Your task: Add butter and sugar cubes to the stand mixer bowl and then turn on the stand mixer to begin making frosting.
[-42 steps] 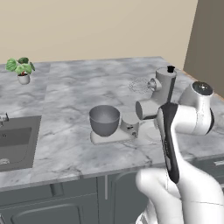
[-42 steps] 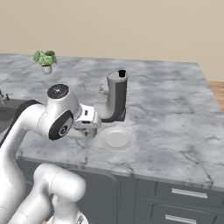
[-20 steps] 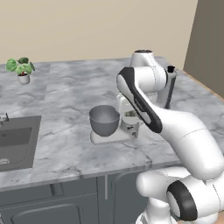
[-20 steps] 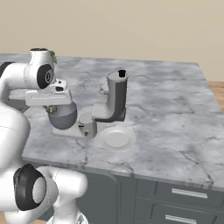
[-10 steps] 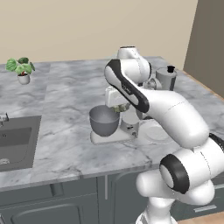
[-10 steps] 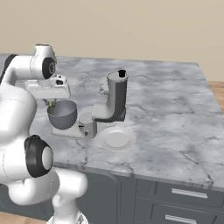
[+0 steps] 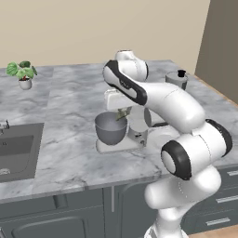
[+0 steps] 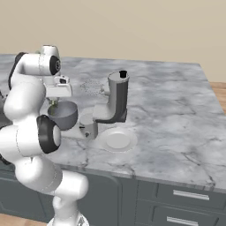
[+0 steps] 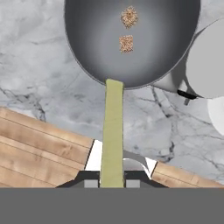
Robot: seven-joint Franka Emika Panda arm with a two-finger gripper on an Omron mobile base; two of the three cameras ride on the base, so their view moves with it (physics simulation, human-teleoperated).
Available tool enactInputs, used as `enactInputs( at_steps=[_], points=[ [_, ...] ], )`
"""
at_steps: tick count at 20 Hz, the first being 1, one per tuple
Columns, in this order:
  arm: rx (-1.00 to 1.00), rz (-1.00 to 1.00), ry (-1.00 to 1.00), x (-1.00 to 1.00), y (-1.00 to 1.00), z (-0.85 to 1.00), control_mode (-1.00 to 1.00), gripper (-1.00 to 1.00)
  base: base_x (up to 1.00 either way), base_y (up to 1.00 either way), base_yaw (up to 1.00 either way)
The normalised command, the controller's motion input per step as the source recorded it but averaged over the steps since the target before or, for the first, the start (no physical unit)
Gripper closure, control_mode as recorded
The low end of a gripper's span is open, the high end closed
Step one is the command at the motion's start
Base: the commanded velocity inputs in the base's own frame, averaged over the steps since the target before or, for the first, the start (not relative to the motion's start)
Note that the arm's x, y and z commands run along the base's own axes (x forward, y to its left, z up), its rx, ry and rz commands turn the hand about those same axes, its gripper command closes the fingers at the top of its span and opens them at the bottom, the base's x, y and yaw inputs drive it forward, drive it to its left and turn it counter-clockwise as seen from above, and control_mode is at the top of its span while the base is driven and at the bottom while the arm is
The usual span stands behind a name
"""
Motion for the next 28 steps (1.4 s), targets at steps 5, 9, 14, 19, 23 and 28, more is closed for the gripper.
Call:
enactInputs(
  at_steps=[5,9,14,19,23,28],
  points=[
    [0.0,0.0,-0.01,0.16,0.02,-0.54,-1.0,1.0,0.0,0.0,0.0],
    [0.0,0.0,-0.03,0.09,0.04,-0.37,-1.0,1.0,0.0,0.0,0.0],
    [0.0,0.0,-0.04,0.12,0.12,-0.17,-1.0,1.0,0.0,0.0,0.0],
    [0.0,0.0,-0.04,0.25,0.17,-0.01,-1.0,1.0,0.0,0.0,0.0],
    [0.0,0.0,-0.02,0.32,0.12,-0.02,-1.0,1.0,0.0,0.0,0.0],
    [0.0,0.0,0.0,0.26,0.03,-0.19,-1.0,1.0,0.0,0.0,0.0]
  ],
)
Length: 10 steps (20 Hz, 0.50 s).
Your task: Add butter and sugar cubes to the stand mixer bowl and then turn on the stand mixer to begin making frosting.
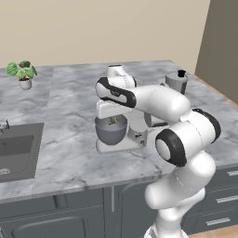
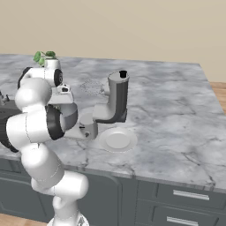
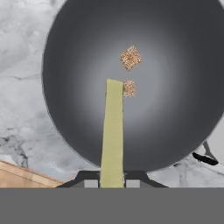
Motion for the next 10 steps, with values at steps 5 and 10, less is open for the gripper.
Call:
enactInputs(
  at_steps=[5,10],
  points=[
    [0.0,0.0,0.0,0.26,0.0,-0.26,-1.0,1.0,0.0,0.0,0.0],
    [0.0,0.0,0.0,0.21,0.0,-0.25,-1.0,1.0,0.0,0.0,0.0]
  ],
)
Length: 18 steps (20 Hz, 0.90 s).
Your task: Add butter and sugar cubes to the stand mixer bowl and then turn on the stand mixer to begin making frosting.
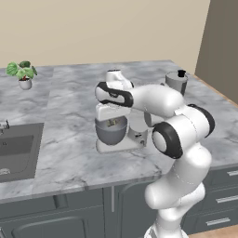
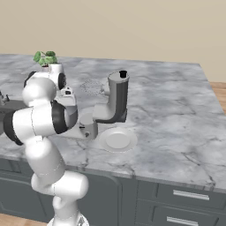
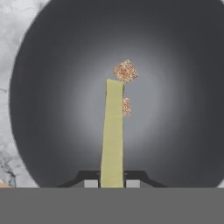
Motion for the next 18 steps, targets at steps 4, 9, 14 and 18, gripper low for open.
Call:
enactInputs(
  at_steps=[4,9,14,18],
  points=[
    [0.0,0.0,0.0,0.2,0.0,-0.28,-1.0,1.0,0.0,0.0,0.0],
    [0.0,0.0,0.0,0.23,0.0,-0.21,-1.0,1.0,0.0,0.0,0.0],
    [0.0,0.0,0.0,0.15,0.04,-0.14,-1.0,-1.0,0.0,0.0,0.0],
    [0.0,0.0,-0.05,0.0,0.0,0.03,-1.0,-1.0,0.0,0.0,0.0]
  ],
)
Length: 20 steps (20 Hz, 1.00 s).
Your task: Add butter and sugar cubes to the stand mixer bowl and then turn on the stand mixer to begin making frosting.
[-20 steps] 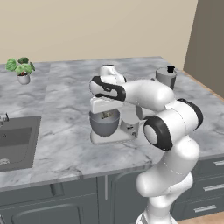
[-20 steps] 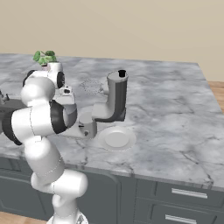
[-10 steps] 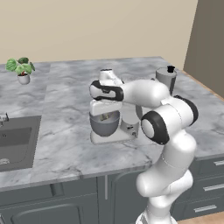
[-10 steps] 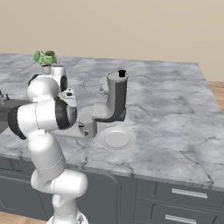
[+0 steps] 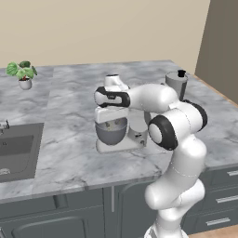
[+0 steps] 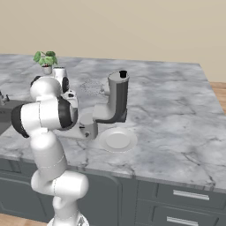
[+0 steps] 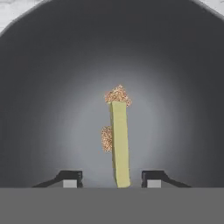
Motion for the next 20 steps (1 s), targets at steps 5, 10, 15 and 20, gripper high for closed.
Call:
enactInputs(
  at_steps=[5,10,15,20],
  points=[
    [0.01,0.0,-0.18,-0.22,0.0,0.47,-1.0,-1.0,0.0,0.0,0.0],
    [0.05,0.0,-0.24,-0.91,-0.22,0.8,-1.0,-1.0,0.0,0.0,0.0],
    [0.11,0.0,-0.19,-1.0,-0.55,0.57,-1.0,-1.0,0.0,0.0,0.0],
    [0.17,0.0,-0.15,-0.98,-0.78,0.35,-1.0,-1.0,0.0,0.0,0.0]
  ],
)
